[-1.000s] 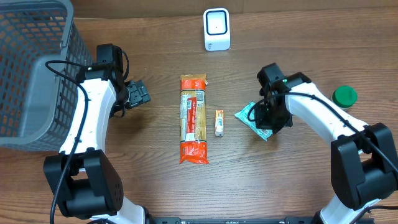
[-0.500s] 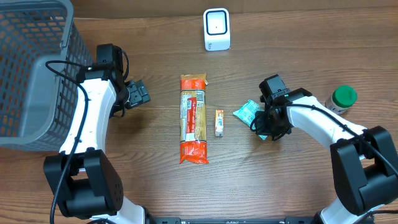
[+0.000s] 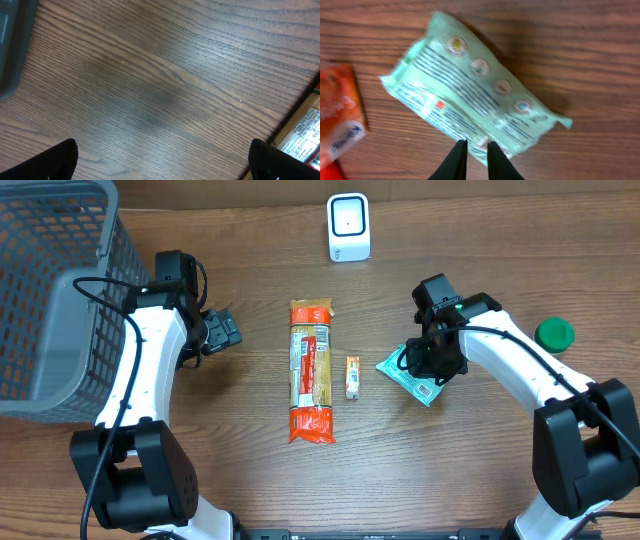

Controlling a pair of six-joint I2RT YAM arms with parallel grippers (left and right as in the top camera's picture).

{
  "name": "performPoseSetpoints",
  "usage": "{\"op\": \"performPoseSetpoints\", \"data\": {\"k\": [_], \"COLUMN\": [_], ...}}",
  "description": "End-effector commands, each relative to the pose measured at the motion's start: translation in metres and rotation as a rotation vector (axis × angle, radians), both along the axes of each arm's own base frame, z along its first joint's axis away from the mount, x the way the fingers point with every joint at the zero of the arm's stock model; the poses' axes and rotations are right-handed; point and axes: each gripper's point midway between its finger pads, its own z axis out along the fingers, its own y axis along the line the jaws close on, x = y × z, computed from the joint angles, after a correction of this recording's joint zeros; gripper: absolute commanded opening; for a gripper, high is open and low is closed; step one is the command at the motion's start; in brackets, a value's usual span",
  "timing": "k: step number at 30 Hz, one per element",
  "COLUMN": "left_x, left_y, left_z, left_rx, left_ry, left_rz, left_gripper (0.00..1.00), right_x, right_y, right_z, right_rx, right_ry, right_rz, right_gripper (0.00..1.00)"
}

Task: Scan the item barcode

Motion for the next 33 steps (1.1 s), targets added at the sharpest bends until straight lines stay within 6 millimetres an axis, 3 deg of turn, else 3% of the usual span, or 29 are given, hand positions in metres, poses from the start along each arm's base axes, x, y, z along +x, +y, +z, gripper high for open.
{"op": "performPoseSetpoints", "data": {"k": [1, 6, 17, 19, 22, 27, 33], "left_x": [0.002, 0.002, 0.002, 0.002, 0.002, 0.002, 0.002], "left_y": [0.001, 0.001, 0.001, 0.001, 0.001, 0.001, 0.001], "left_z": [0.003, 0.003, 0.003, 0.003, 0.003, 0.003, 0.003], "left_rx": [0.012, 0.012, 0.012, 0.012, 0.012, 0.012, 0.012], "left_ry": [-0.009, -0.009, -0.009, -0.009, -0.009, -0.009, -0.009], "left_rz": [-0.012, -0.012, -0.012, -0.012, -0.012, -0.012, -0.012], "left_gripper": [1.00, 1.00, 1.00, 1.00, 1.00, 1.00, 1.00], "right_x": [-0.003, -0.010, -0.011, -0.012, -0.007, 0.002, -0.016], "right_y": [-0.011, -0.020, -0.020, -0.020, -0.017, -0.006, -0.005], "right_z": [-0.005, -0.015, -0.041, -0.041, -0.035, -0.007, -0.005], "right_rx": [-0.063, -0.104, -0.083, -0.084, -0.072, -0.026, -0.014], "right_ry": [-0.003, 0.010, -0.025, -0.024, -0.030, -0.044, 0.033], "right_rz": [0.003, -0.002, -0.034, -0.034, -0.034, -0.031, -0.026], "right_gripper": [0.16, 0.11, 0.11, 0.04, 0.04, 0.04, 0.04]}}
